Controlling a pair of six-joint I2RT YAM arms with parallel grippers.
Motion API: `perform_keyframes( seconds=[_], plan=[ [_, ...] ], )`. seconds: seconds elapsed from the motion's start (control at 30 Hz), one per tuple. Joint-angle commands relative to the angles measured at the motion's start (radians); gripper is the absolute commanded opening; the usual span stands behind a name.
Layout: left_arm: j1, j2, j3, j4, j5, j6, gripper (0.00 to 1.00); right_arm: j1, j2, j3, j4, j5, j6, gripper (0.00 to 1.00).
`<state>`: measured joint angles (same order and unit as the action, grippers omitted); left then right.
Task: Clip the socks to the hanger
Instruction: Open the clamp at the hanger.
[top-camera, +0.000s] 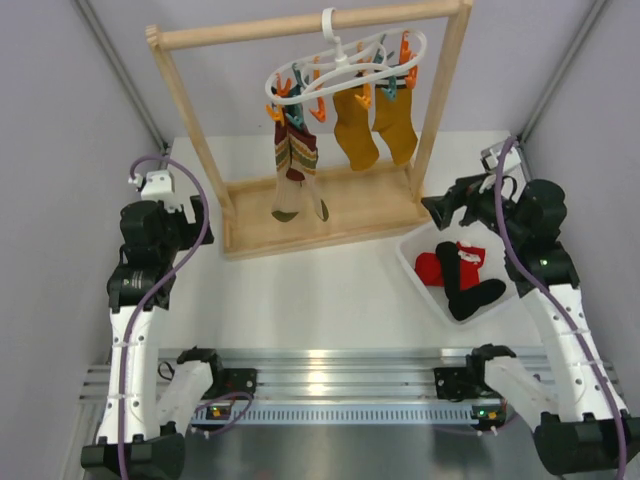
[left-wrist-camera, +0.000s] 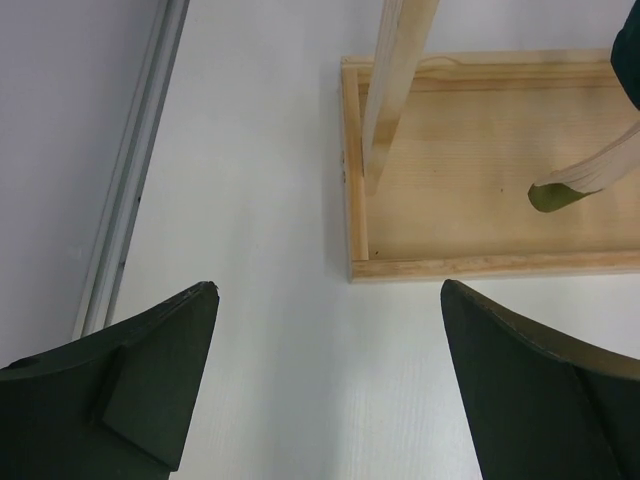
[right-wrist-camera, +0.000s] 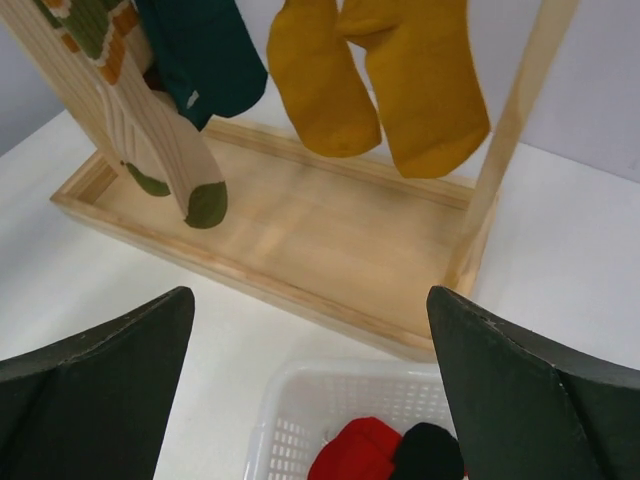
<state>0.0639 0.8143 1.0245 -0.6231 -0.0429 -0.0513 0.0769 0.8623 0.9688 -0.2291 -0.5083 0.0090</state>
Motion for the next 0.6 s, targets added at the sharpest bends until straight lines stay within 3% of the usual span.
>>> perform_keyframes(
  seconds=[0.0,0.13,0.23,0.37,0.5,0.57],
  plan=[
    [0.007,-0.003,0.034,-0.001,0.015,-0.019,0.98,0.093,0.041,0.057,0.114,0.027,-0.035,1.00],
    [0.008,0.008,0.094,-0.020,0.136,-0.051,0.98,0.116,0.148,0.148,0.221,0.074,0.161,1.00],
    [0.008,-0.001,0.106,-0.004,0.269,-0.131,0.98,0.123,0.269,0.256,0.289,-0.058,0.226,1.00],
    [0.008,-0.082,0.043,0.141,0.588,-0.169,0.98,0.202,0.363,0.303,0.454,-0.142,0.272,0.99],
    [0.008,-0.208,-0.102,0.460,0.649,-0.243,0.98,0.368,0.435,0.341,0.570,-0.093,0.175,0.94],
    [0.007,-0.221,-0.110,0.491,0.655,-0.260,0.98,0.432,0.464,0.352,0.617,-0.058,0.141,0.89]
  ],
)
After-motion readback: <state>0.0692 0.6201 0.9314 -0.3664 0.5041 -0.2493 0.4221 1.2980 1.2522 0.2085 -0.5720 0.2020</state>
